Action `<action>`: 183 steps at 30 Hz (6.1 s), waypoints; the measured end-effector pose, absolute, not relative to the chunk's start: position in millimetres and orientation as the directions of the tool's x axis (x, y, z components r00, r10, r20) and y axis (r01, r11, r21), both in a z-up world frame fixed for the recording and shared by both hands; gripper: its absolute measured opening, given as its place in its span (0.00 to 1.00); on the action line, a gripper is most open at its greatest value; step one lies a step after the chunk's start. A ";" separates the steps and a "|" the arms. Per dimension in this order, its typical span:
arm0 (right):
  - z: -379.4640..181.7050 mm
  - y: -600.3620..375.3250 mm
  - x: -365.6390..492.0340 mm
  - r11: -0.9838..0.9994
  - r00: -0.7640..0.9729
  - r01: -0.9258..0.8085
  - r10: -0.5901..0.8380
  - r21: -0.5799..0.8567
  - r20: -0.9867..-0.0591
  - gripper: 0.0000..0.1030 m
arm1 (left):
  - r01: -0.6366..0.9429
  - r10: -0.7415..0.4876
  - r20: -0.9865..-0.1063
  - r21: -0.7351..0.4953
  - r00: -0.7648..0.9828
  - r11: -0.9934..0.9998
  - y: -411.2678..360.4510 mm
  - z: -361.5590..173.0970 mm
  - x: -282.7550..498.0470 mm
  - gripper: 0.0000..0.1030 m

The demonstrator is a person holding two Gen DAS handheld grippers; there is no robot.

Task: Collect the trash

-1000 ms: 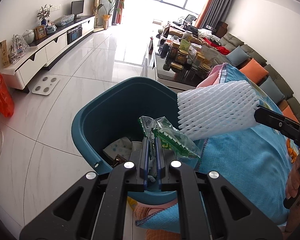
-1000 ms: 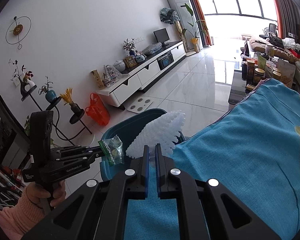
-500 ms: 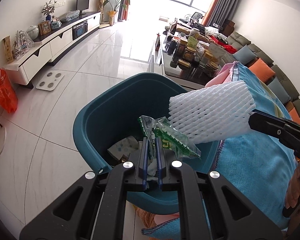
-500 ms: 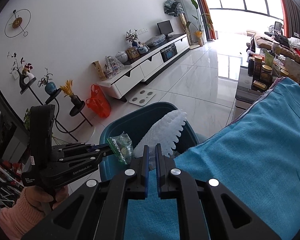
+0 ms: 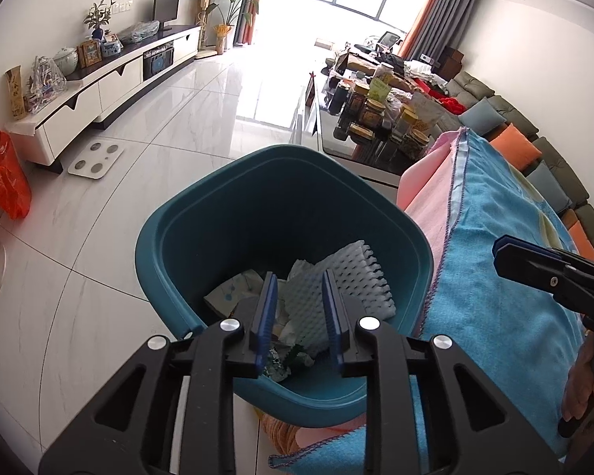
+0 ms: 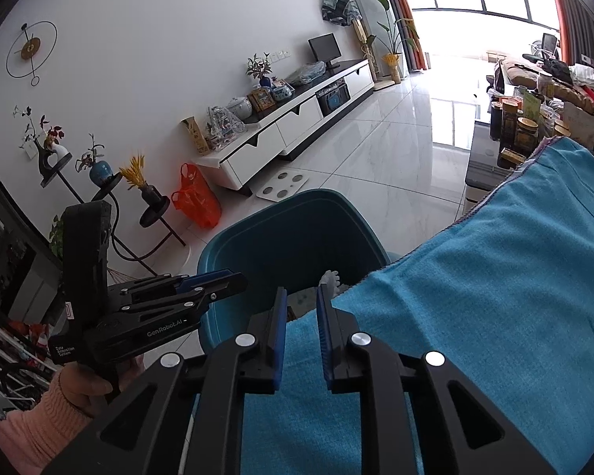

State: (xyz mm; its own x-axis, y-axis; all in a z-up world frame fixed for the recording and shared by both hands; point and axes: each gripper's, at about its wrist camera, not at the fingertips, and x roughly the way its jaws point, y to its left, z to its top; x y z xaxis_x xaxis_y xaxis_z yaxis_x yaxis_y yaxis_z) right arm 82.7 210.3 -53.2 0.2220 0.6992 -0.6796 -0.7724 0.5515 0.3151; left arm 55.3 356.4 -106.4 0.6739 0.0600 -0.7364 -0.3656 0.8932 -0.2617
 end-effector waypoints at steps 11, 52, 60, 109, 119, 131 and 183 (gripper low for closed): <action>-30.4 134.8 56.5 0.583 0.317 -0.754 0.727 0.303 -0.609 0.23 | -0.170 -0.015 -0.595 -0.253 0.803 0.952 294.4 -51.9 31.7 0.52; -51.3 -211.9 -32.1 0.974 0.784 -0.097 0.202 0.205 -0.588 0.44 | 0.582 -0.554 -0.608 -0.179 0.568 0.793 -47.9 -43.1 81.3 0.61; -40.1 -191.3 -22.3 0.960 0.785 -0.188 0.274 0.207 -0.556 0.44 | 0.520 -0.484 -0.660 -0.163 0.574 0.838 -54.6 -48.1 118.6 0.58; -48.9 -130.0 1.5 0.944 0.713 -0.306 0.312 0.121 -0.629 0.16 | 0.470 -0.494 -0.671 -0.238 0.553 0.850 -1.0 -48.5 116.5 0.13; -62.5 -129.1 21.8 0.967 0.699 -0.251 0.220 0.056 -0.681 0.33 | 0.451 -0.467 -0.704 -0.229 0.536 0.863 4.1 -62.9 113.4 0.38; -67.3 -123.0 8.8 0.964 0.702 -0.265 0.173 -0.028 -0.691 0.48 | 0.454 -0.476 -0.717 -0.247 0.508 0.856 -1.8 -74.7 120.1 0.29; -18.3 53.9 20.3 0.664 0.459 -0.710 0.689 0.236 -0.561 0.19 | 0.070 -0.206 -0.610 -0.239 0.765 0.969 209.9 -19.0 25.9 0.14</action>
State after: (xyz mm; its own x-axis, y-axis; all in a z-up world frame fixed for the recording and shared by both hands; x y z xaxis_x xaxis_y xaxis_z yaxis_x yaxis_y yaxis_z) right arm 20.3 53.9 -18.3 0.4588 0.6893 -0.5607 -0.7096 0.6640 0.2356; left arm 25.9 209.9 -19.0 0.7648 -0.2061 -0.6105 0.0704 0.9685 -0.2387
